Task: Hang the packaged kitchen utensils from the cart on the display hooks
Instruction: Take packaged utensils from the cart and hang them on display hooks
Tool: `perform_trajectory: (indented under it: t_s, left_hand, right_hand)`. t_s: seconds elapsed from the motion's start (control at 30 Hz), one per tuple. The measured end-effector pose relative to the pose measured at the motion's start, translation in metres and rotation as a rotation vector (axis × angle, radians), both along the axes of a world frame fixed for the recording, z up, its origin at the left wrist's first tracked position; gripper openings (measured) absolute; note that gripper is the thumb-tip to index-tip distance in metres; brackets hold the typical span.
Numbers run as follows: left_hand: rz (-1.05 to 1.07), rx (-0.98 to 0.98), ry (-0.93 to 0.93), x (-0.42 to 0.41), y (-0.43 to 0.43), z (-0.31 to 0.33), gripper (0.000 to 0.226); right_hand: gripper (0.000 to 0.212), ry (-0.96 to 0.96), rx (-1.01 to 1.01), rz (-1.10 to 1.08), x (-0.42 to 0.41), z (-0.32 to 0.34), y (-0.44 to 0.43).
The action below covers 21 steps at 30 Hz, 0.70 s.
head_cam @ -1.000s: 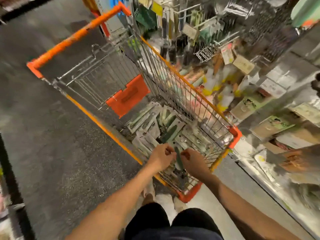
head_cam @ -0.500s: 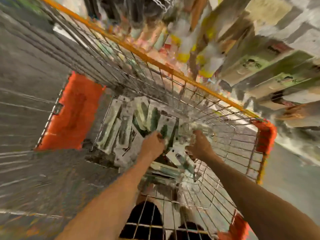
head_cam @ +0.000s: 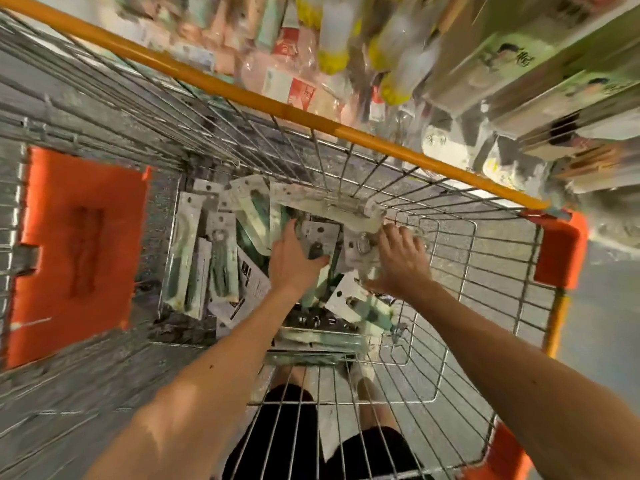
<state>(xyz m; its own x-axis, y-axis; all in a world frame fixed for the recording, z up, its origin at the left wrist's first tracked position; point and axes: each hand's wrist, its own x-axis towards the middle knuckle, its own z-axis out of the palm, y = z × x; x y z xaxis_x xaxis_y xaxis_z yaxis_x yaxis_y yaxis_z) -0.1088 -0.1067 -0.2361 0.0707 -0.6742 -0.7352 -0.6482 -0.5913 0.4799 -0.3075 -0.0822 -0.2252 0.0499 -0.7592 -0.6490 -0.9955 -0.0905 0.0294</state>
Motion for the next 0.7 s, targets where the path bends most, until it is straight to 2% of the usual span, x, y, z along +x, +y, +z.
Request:
perform_trajectory:
  t_s: [0.13,0.23,0.3,0.4,0.5,0.63,0.7]
  left_hand:
    - [0.002,0.046,0.084,0.009,0.000,0.003,0.051]
    - [-0.010,0.061,0.142,0.016,0.000,0.008,0.034]
    - [0.001,0.073,0.212,0.017,0.000,0.007,0.034]
    - [0.039,0.118,0.302,0.012,0.002,0.003,0.046]
    - [0.105,0.119,0.333,0.005,0.004,0.002,0.052]
    - [0.052,0.101,0.315,0.000,0.011,0.001,0.057]
    - [0.007,0.124,0.336,-0.001,0.013,0.002,0.056]
  right_hand:
    - [0.109,0.021,0.015,0.017,0.001,0.002,-0.010]
    - [0.106,0.020,0.005,0.068,0.002,0.002,-0.020]
    - [0.104,-0.021,0.007,-0.001,0.004,0.001,-0.020]
    - [0.108,-0.163,0.049,-0.227,0.005,0.000,-0.010]
    - [0.106,-0.329,0.201,-0.446,-0.001,0.004,0.000]
    - [0.094,-0.474,0.350,-0.677,-0.008,0.010,0.008]
    - [0.083,-0.481,0.370,-0.716,-0.005,0.013,0.008]
